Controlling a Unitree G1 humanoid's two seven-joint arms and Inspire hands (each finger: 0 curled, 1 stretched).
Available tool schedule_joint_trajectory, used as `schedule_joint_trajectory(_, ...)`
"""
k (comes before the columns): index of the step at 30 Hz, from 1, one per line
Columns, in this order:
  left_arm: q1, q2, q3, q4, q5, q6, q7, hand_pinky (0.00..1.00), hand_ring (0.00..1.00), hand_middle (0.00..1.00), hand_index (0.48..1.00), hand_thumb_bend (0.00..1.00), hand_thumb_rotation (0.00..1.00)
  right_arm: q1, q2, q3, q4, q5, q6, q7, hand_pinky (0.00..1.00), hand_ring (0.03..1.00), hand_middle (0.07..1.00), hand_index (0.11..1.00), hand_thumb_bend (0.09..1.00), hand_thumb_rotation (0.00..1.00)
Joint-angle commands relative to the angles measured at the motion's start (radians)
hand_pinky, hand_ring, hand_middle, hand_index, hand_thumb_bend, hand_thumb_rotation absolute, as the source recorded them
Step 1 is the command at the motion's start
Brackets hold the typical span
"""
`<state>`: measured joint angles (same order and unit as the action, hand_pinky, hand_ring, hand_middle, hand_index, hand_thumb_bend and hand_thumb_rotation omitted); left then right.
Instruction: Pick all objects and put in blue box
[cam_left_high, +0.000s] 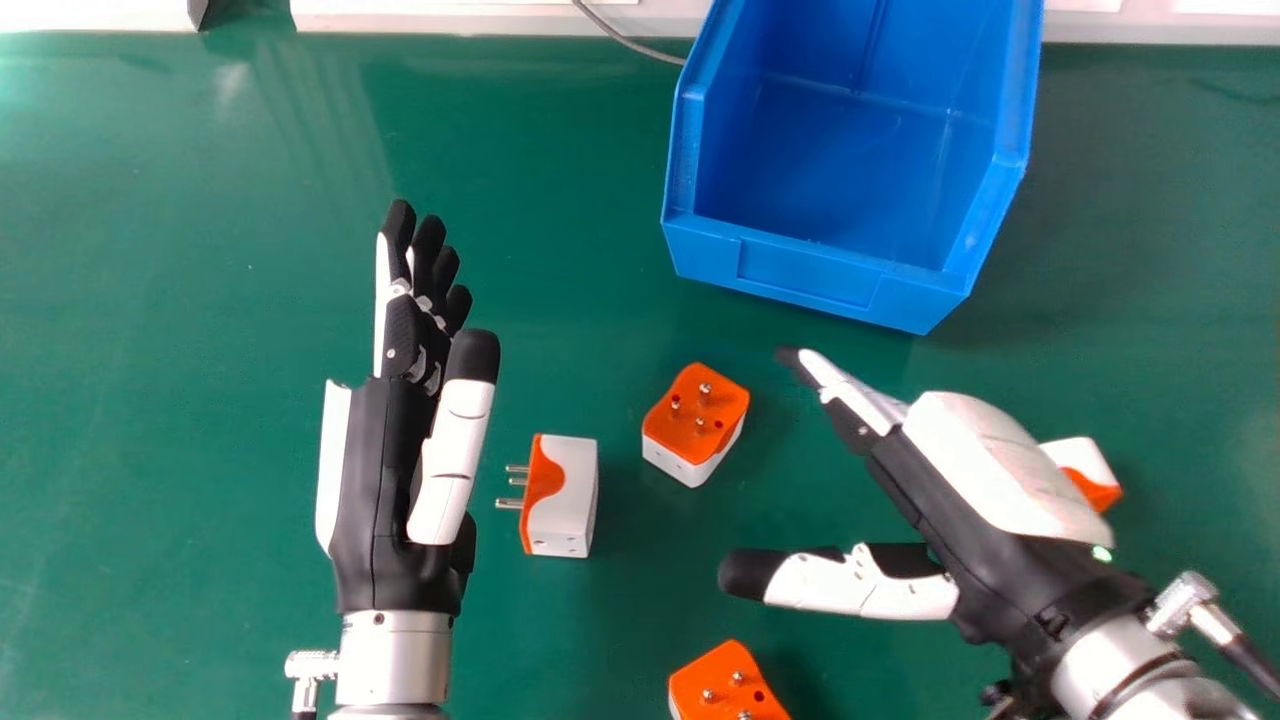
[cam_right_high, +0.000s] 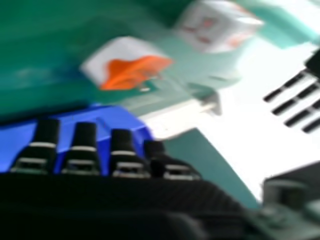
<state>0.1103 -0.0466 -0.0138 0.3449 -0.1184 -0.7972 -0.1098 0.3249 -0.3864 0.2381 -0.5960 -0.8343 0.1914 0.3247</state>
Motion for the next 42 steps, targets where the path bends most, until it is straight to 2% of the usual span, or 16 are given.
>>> schedule_joint_trajectory(1, -0.007, -0.014, -0.005, -0.017, 0.005, -0.007, -0.005, 1.0, 1.0, 1.0, 1.0, 0.73, 0.8, 0.005, 0.004, 0.016, -0.061, -0.099, 0.029, 0.02, 0.88, 0.921, 0.943, 0.958, 0.888, 1.0)
schedule_joint_trajectory(5, -0.009, -0.015, -0.002, -0.015, 0.012, -0.01, 0.002, 1.0, 1.0, 1.0, 1.0, 0.73, 0.8, 0.015, 0.026, 0.033, -0.097, -0.227, 0.07, 0.071, 0.91, 0.934, 0.953, 0.961, 0.897, 1.0)
schedule_joint_trajectory(9, -0.006, -0.015, -0.004, -0.019, 0.009, -0.008, 0.0, 1.0, 1.0, 1.0, 1.0, 0.73, 0.8, 0.025, 0.074, 0.046, -0.129, -0.36, 0.117, 0.124, 0.92, 0.947, 0.963, 0.964, 0.891, 0.95)
schedule_joint_trajectory(13, -0.003, -0.013, -0.006, -0.025, 0.006, -0.005, -0.003, 1.0, 1.0, 1.0, 1.0, 0.73, 0.8, 0.03, 0.116, 0.044, -0.134, -0.422, 0.13, 0.137, 0.92, 0.947, 0.963, 0.964, 0.891, 0.95)
schedule_joint_trajectory(14, -0.002, -0.014, -0.006, -0.026, 0.006, -0.004, -0.003, 1.0, 1.0, 1.0, 1.0, 0.73, 0.8, 0.031, 0.126, 0.042, -0.133, -0.435, 0.134, 0.141, 0.94, 0.958, 0.97, 0.966, 0.887, 0.92)
schedule_joint_trajectory(19, 0.004, -0.012, -0.008, -0.033, 0.005, -0.003, -0.006, 1.0, 1.0, 1.0, 1.0, 0.73, 0.8, 0.034, 0.171, 0.027, -0.132, -0.471, 0.15, 0.159, 0.94, 0.958, 0.97, 0.966, 0.887, 0.92)
schedule_joint_trajectory(20, 0.005, -0.013, -0.008, -0.034, 0.003, -0.002, -0.006, 1.0, 1.0, 1.0, 1.0, 0.73, 0.8, 0.035, 0.178, 0.022, -0.131, -0.472, 0.152, 0.158, 0.95, 0.967, 0.976, 0.971, 0.894, 0.85)
schedule_joint_trajectory(22, 0.007, -0.013, -0.008, -0.037, 0.001, 0.001, -0.007, 1.0, 1.0, 1.0, 1.0, 0.73, 0.8, 0.036, 0.191, 0.011, -0.126, -0.477, 0.158, 0.154, 0.95, 0.967, 0.976, 0.971, 0.894, 0.85)
schedule_joint_trajectory(23, 0.007, -0.012, -0.008, -0.038, -0.001, 0.002, -0.008, 1.0, 1.0, 1.0, 1.0, 0.73, 0.79, 0.036, 0.198, 0.006, -0.123, -0.481, 0.159, 0.153, 0.96, 0.973, 0.981, 0.977, 0.904, 0.77)
schedule_joint_trajectory(26, 0.007, -0.011, -0.005, -0.034, 0.001, 0.0, -0.007, 1.0, 1.0, 1.0, 1.0, 0.73, 0.79, 0.038, 0.217, -0.009, -0.116, -0.486, 0.164, 0.14, 0.96, 0.973, 0.981, 0.977, 0.904, 0.77)
schedule_joint_trajectory(27, 0.007, -0.011, -0.005, -0.032, -0.001, -0.001, -0.008, 1.0, 1.0, 1.0, 1.0, 0.73, 0.79, 0.039, 0.222, -0.017, -0.112, -0.487, 0.167, 0.134, 0.97, 0.979, 0.985, 0.981, 0.912, 0.7)
schedule_joint_trajectory(30, 0.008, -0.01, -0.005, -0.029, -0.004, -0.003, -0.011, 1.0, 1.0, 1.0, 1.0, 0.73, 0.79, 0.039, 0.232, -0.031, -0.103, -0.495, 0.173, 0.13, 0.97, 0.979, 0.985, 0.981, 0.912, 0.7)
schedule_joint_trajectory(31, 0.007, -0.01, -0.004, -0.026, -0.004, -0.005, -0.012, 1.0, 1.0, 1.0, 1.0, 0.73, 0.79, 0.036, 0.235, -0.039, -0.099, -0.49, 0.177, 0.13, 0.98, 0.983, 0.988, 0.981, 0.918, 0.64)
schedule_joint_trajectory(33, 0.005, -0.009, -0.004, -0.021, -0.003, -0.009, -0.014, 1.0, 1.0, 1.0, 1.0, 0.73, 0.79, 0.033, 0.238, -0.055, -0.091, -0.482, 0.182, 0.13, 0.98, 0.983, 0.988, 0.981, 0.918, 0.64)
schedule_joint_trajectory(34, 0.005, -0.009, -0.003, -0.02, -0.003, -0.01, -0.015, 1.0, 1.0, 1.0, 1.0, 0.73, 0.78, 0.033, 0.239, -0.059, -0.089, -0.481, 0.182, 0.13, 0.98, 0.987, 0.991, 0.983, 0.927, 0.59)
schedule_joint_trajectory(42, 0.011, -0.013, -0.003, -0.033, -0.003, 0.0, -0.015, 1.0, 1.0, 1.0, 1.0, 0.73, 0.78, 0.032, 0.247, -0.1, -0.082, -0.471, 0.193, 0.122, 0.99, 0.992, 0.994, 0.986, 0.94, 0.52)
